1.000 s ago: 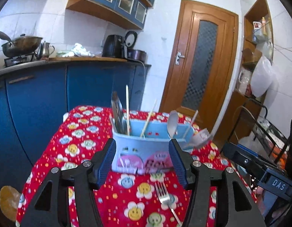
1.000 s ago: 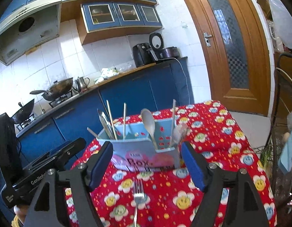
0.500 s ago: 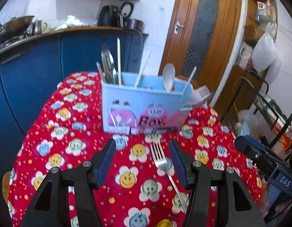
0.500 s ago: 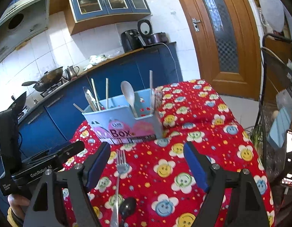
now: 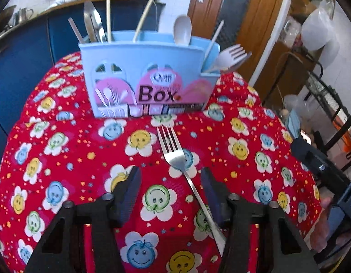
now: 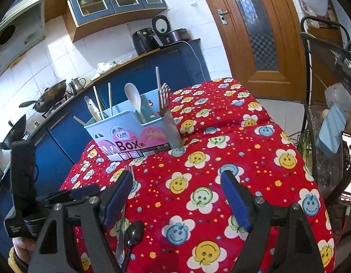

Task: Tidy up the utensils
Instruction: 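Lower the left tool onto the metal fork handle and close it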

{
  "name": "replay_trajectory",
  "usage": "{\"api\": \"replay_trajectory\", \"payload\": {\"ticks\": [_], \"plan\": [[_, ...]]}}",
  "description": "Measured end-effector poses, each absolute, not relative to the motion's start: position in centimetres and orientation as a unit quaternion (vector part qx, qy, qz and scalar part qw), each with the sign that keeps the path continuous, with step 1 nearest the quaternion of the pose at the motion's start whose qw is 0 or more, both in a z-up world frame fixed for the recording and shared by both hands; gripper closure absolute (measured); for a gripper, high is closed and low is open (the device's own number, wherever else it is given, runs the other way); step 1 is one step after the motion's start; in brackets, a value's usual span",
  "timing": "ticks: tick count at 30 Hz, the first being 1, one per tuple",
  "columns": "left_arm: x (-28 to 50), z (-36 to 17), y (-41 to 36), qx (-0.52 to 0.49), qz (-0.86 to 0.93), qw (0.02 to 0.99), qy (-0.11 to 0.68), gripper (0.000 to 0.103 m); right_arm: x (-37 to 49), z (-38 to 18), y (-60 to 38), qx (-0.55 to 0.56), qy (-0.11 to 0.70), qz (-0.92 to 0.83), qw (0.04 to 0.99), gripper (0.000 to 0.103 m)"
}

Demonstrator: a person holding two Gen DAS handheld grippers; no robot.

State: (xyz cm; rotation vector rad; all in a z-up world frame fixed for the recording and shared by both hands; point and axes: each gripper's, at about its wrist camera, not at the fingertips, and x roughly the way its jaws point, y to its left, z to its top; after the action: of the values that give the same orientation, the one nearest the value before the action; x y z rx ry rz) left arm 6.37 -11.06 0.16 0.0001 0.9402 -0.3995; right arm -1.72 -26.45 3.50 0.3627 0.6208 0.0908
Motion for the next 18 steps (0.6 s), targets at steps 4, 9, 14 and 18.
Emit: {"api": "replay_trajectory", "payload": {"ticks": [4, 9, 14, 18], "plan": [[7.2, -0.7, -11.7, -0.003, -0.193, 0.854, 0.483, 0.065, -1.9, 3.2, -27.1, 0.186, 0.303, 0.043, 0.934, 0.021], [8.0, -1.2, -12.5, 0.005, -0.195, 0.839, 0.507, 0.071, -2.0, 2.9, -27.7, 0.194, 0.302, 0.044, 0.932, 0.021], [8.8, -1.3, -13.2, 0.009, -0.193, 0.828, 0.526, 0.072, -2.1, 2.5, -28.3, 0.204, 0.301, 0.045, 0.93, 0.021], [9.3, -1.4, -13.4, 0.008, -0.188, 0.828, 0.528, 0.079, -2.3, 2.2, -28.7, 0.211, 0.302, 0.044, 0.929, 0.021]]}}
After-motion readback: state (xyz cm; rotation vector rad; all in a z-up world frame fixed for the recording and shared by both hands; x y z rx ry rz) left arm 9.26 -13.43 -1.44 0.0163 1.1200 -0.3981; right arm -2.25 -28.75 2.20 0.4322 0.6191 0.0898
